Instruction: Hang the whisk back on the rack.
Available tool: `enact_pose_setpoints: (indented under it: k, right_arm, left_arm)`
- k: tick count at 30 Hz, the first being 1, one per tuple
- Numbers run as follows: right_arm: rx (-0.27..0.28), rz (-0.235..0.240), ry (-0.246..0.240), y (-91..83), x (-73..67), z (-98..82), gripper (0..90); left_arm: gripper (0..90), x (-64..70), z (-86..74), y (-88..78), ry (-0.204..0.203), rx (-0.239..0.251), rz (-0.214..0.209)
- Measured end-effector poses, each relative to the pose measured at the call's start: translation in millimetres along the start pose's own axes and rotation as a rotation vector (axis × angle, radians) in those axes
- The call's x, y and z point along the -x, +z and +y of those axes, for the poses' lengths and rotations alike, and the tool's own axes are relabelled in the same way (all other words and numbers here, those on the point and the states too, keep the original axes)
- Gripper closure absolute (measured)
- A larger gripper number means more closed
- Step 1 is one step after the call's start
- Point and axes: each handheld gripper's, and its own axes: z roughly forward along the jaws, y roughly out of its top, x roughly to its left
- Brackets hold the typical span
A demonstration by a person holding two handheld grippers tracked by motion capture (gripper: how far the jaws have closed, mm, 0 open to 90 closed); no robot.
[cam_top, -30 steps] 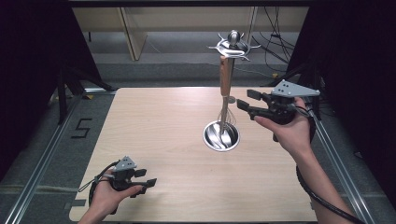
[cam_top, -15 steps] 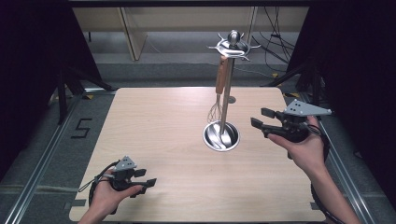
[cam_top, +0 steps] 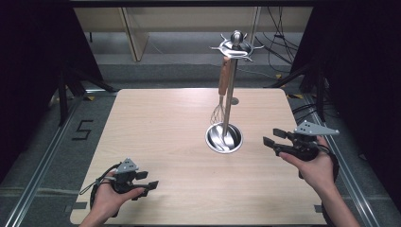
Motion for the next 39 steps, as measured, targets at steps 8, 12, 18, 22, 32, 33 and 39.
enact_pose_setpoints:
  k: [8,12,18,22,32,33,39]
  right_arm:
    - [-0.032,-0.029,0.022,-3.8,9.6,-20.3,44.4]
    - [-0.058,-0.033,0.045,-5.8,12.6,-28.9,44.4]
    - [-0.091,-0.052,0.08,-6.5,16.9,-42.3,44.3]
    - [-0.105,-0.065,0.085,-4.6,19.9,-52.5,44.2]
    - [-0.148,-0.098,0.077,-4.1,27.0,-67.3,47.3]
    - [-0.139,-0.101,0.084,-3.9,27.3,-68.6,48.0]
    - [-0.141,-0.11,0.064,-5.0,27.2,-71.4,53.6]
  left_arm:
    - [38.6,-0.2,-0.2,0.4,-0.003,0.001,0.0]
    - [38.6,0.3,-0.6,1.3,-0.009,0.011,-0.003]
    - [38.6,0.0,-0.5,1.4,-0.003,0.01,-0.004]
    - [38.6,-0.7,-0.2,0.5,0.007,-0.001,-0.002]
    - [38.6,1.0,0.2,0.5,0.001,0.018,-0.001]
    - [38.6,0.6,0.6,0.3,0.004,0.01,-0.008]
    - [38.6,0.4,1.7,0.1,0.009,0.007,-0.007]
